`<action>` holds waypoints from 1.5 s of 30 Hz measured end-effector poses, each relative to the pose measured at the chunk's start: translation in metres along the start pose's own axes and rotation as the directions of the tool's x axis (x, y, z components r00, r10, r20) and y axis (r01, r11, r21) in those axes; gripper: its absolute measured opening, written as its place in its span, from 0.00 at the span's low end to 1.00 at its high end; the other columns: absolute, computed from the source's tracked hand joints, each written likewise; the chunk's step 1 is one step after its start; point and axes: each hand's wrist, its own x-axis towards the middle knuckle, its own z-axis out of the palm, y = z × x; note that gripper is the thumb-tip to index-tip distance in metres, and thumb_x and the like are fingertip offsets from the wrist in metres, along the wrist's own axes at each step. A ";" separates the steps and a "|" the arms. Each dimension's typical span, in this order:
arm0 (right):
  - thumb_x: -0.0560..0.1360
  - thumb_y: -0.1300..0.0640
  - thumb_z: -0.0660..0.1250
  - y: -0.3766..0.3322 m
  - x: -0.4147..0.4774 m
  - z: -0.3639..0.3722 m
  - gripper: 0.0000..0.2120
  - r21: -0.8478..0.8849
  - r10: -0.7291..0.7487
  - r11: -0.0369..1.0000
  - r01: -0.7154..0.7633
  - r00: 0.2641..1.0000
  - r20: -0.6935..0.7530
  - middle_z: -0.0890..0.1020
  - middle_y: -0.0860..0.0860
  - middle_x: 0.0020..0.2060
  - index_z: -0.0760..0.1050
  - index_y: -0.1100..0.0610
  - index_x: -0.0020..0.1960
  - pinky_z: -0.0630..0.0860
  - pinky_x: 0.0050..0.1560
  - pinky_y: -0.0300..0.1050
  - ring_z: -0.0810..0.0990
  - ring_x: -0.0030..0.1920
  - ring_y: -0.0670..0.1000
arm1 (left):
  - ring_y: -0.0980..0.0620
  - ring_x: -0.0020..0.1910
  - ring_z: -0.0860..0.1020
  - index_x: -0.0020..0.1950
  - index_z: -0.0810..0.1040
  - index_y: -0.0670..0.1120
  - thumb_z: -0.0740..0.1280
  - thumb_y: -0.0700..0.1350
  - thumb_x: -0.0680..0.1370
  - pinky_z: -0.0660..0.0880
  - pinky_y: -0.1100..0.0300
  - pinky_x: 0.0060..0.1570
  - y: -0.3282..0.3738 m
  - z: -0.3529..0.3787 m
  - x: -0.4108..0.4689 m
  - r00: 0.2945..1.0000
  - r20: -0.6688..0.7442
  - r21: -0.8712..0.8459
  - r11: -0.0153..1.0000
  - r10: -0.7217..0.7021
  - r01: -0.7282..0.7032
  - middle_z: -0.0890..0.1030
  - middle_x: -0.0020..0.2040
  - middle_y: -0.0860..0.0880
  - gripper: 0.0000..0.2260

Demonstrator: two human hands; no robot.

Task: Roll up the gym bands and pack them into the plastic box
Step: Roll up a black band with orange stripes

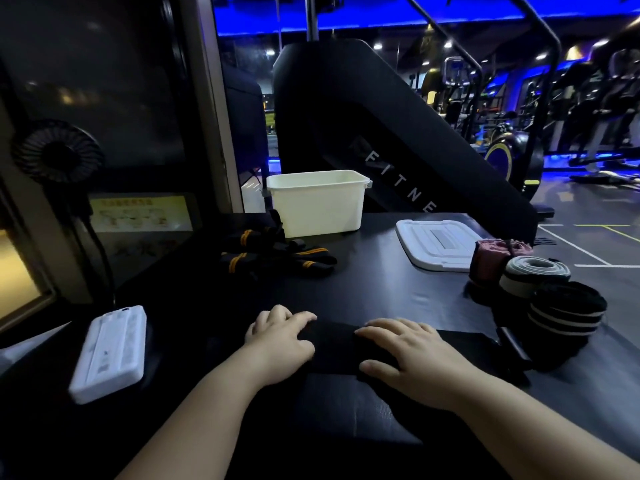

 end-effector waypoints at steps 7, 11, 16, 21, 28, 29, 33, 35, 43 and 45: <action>0.65 0.25 0.39 -0.002 0.000 -0.001 0.40 -0.021 -0.041 0.999 0.041 0.999 0.008 0.63 0.34 0.71 0.61 0.38 0.72 0.56 0.68 0.40 0.57 0.71 0.39 | 0.50 0.78 0.42 0.79 0.55 0.57 0.53 0.42 0.80 0.40 0.52 0.75 0.013 0.012 -0.015 0.990 -0.077 0.179 0.979 0.115 -0.100 0.47 0.80 0.55 0.27; 0.63 0.21 0.37 -0.001 -0.002 -0.003 0.45 -0.001 -0.038 0.999 0.038 0.999 0.027 0.62 0.34 0.71 0.61 0.39 0.73 0.54 0.69 0.39 0.56 0.72 0.39 | 0.56 0.78 0.45 0.79 0.51 0.59 0.49 0.53 0.84 0.41 0.54 0.76 0.003 0.025 -0.015 0.989 -0.012 0.154 0.977 0.151 -0.147 0.50 0.80 0.59 0.22; 0.59 0.18 0.34 0.008 -0.008 -0.007 0.52 0.016 -0.030 0.999 0.029 0.996 0.078 0.62 0.38 0.73 0.59 0.43 0.75 0.56 0.73 0.42 0.56 0.73 0.42 | 0.57 0.78 0.39 0.78 0.48 0.64 0.46 0.60 0.83 0.35 0.50 0.75 -0.013 0.025 -0.014 0.986 0.047 0.218 0.962 0.158 -0.165 0.45 0.79 0.62 0.23; 0.52 0.18 0.24 0.021 -0.025 -0.009 0.58 -0.051 0.051 0.998 -0.044 0.988 0.146 0.53 0.37 0.76 0.50 0.38 0.77 0.49 0.74 0.44 0.48 0.76 0.42 | 0.58 0.78 0.39 0.77 0.47 0.65 0.46 0.61 0.82 0.35 0.50 0.75 -0.017 0.024 -0.013 0.984 0.068 0.215 0.961 0.162 -0.173 0.45 0.79 0.62 0.23; 0.54 0.18 0.25 0.027 -0.025 -0.009 0.56 0.011 0.056 0.998 -0.059 0.974 0.219 0.46 0.36 0.77 0.46 0.37 0.77 0.37 0.77 0.51 0.39 0.77 0.41 | 0.58 0.78 0.40 0.77 0.48 0.65 0.46 0.62 0.82 0.36 0.50 0.75 -0.016 0.025 -0.015 0.989 0.057 0.219 0.965 0.134 -0.143 0.46 0.79 0.63 0.23; 0.54 0.18 0.25 0.028 -0.024 -0.009 0.56 0.015 0.052 0.998 -0.057 0.974 0.222 0.46 0.36 0.77 0.46 0.37 0.77 0.37 0.76 0.52 0.38 0.77 0.41 | 0.58 0.78 0.40 0.77 0.48 0.65 0.46 0.63 0.82 0.36 0.50 0.75 -0.016 0.025 -0.014 0.991 0.057 0.213 0.968 0.125 -0.134 0.46 0.79 0.63 0.23; 0.55 0.18 0.27 0.032 -0.021 -0.012 0.55 0.018 0.039 0.999 -0.044 0.968 0.248 0.46 0.37 0.78 0.46 0.38 0.77 0.37 0.76 0.52 0.37 0.76 0.41 | 0.57 0.78 0.39 0.77 0.48 0.65 0.46 0.63 0.81 0.36 0.50 0.76 -0.016 0.023 -0.013 0.994 0.070 0.195 0.976 0.086 -0.098 0.45 0.79 0.61 0.24; 0.54 0.17 0.26 0.032 -0.020 -0.012 0.55 0.011 0.039 0.999 -0.043 0.968 0.249 0.45 0.37 0.78 0.46 0.38 0.77 0.37 0.77 0.52 0.38 0.76 0.41 | 0.56 0.78 0.39 0.77 0.48 0.65 0.46 0.64 0.81 0.36 0.49 0.76 -0.016 0.023 -0.013 0.995 0.065 0.203 0.975 0.076 -0.088 0.45 0.79 0.61 0.24; 0.73 0.30 0.59 0.025 -0.005 -0.039 0.34 -0.002 0.050 0.999 -0.052 0.936 0.349 0.58 0.38 0.75 0.57 0.39 0.75 0.57 0.74 0.47 0.59 0.75 0.45 | 0.53 0.78 0.53 0.76 0.58 0.63 0.50 0.66 0.80 0.52 0.51 0.74 -0.006 0.004 -0.004 0.997 0.072 0.226 0.973 0.041 -0.056 0.57 0.78 0.60 0.25; 0.74 0.36 0.65 0.018 0.010 -0.054 0.26 -0.029 0.037 0.999 -0.029 0.945 0.326 0.70 0.41 0.67 0.68 0.41 0.69 0.68 0.66 0.44 0.70 0.67 0.46 | 0.50 0.73 0.63 0.72 0.67 0.62 0.51 0.67 0.79 0.63 0.51 0.70 -0.004 -0.005 0.006 0.999 0.034 0.162 0.987 0.005 -0.010 0.68 0.72 0.59 0.24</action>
